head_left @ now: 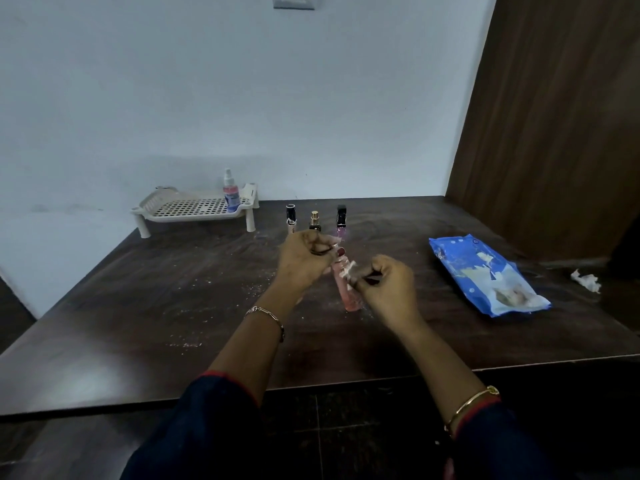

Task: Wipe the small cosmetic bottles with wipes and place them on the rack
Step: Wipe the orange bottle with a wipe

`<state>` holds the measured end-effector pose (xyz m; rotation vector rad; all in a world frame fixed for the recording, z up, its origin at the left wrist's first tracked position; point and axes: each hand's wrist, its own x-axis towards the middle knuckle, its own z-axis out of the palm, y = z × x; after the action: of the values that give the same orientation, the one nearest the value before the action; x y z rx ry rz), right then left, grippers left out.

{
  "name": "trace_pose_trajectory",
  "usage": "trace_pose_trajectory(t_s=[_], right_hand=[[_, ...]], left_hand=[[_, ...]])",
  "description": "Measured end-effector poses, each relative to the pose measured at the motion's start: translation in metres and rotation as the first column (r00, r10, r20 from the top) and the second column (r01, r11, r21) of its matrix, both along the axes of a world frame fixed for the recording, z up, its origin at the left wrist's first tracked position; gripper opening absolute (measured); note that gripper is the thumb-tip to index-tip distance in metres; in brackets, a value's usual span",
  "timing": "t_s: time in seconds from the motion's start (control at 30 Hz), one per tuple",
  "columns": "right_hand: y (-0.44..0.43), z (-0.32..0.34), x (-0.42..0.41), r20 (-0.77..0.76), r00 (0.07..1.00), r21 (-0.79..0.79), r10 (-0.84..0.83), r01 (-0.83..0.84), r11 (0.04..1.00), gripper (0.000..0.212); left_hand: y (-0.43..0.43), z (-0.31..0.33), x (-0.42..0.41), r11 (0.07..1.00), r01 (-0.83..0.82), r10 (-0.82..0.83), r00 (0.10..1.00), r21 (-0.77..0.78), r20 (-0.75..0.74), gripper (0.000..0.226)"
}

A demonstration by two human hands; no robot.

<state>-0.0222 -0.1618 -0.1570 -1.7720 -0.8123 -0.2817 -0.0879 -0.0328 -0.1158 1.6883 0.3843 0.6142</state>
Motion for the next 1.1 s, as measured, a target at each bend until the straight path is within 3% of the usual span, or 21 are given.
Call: trace_pose_trajectory(t_s=[0.13, 0.23, 0.3, 0.4, 0.47, 0.57, 0.7, 0.87, 0.97, 1.03, 1.1], right_hand=[[-0.015, -0.019, -0.004, 0.158, 0.987, -0.158, -0.026, 0.051, 0.986, 0.018], [-0.026, -0.023, 0.002, 0.158, 0.987, -0.391, -0.024, 0.085, 0.916, 0.007], [-0.031, -0.019, 0.007, 0.12, 0.992, -0.462, -0.048, 0.099, 0.881, 0.008], [-0.028, -0.001, 0.012, -0.008, 0.996, -0.226, -0.085, 0.081, 0.971, 0.022], [-0.019, 0.011, 0.009, 0.013, 0.999, -0.081, -0.046, 0.047, 0.996, 0.032], [-0.003, 0.017, 0.003, 0.154, 0.988, -0.097, 0.019, -0.004, 0.995, 0.022], [0.001, 0.013, -0.002, 0.304, 0.952, -0.133, 0.024, 0.018, 0.991, 0.023], [-0.003, 0.008, -0.008, 0.372, 0.924, -0.18, 0.084, -0.017, 0.984, 0.028], [-0.003, -0.004, -0.009, 0.287, 0.957, -0.093, 0.033, -0.006, 0.996, 0.026], [0.003, -0.004, -0.004, 0.088, 0.996, 0.026, -0.019, 0.017, 1.0, 0.04], [0.011, 0.0, -0.001, -0.018, 1.0, 0.085, -0.011, 0.013, 0.996, 0.038]], left_hand=[[-0.001, 0.003, 0.004, 0.999, 0.007, -0.008, 1.0, -0.048, -0.01, 0.021], [-0.005, 0.007, 0.007, 1.0, 0.018, -0.019, 0.999, -0.024, -0.029, 0.02], [-0.007, 0.009, 0.01, 1.0, 0.016, -0.015, 0.999, 0.012, -0.04, 0.021], [-0.007, 0.01, 0.01, 0.999, 0.019, -0.017, 0.998, 0.035, -0.054, 0.022], [-0.007, 0.01, 0.008, 0.998, 0.034, -0.031, 0.998, 0.052, -0.062, 0.021], [-0.007, 0.01, 0.004, 0.999, 0.05, -0.048, 0.997, 0.021, -0.052, 0.022], [-0.004, 0.007, 0.002, 0.999, 0.023, -0.024, 0.999, -0.031, -0.039, 0.021], [0.0, 0.007, -0.001, 0.998, 0.037, -0.039, 0.999, -0.057, -0.033, 0.023], [0.008, 0.006, -0.005, 0.996, 0.061, -0.064, 0.997, -0.071, -0.05, 0.023], [0.008, 0.005, -0.006, 0.994, 0.092, -0.094, 0.995, -0.055, -0.045, 0.021], [0.006, 0.005, -0.007, 0.992, 0.111, -0.113, 0.993, -0.055, -0.031, 0.02]])
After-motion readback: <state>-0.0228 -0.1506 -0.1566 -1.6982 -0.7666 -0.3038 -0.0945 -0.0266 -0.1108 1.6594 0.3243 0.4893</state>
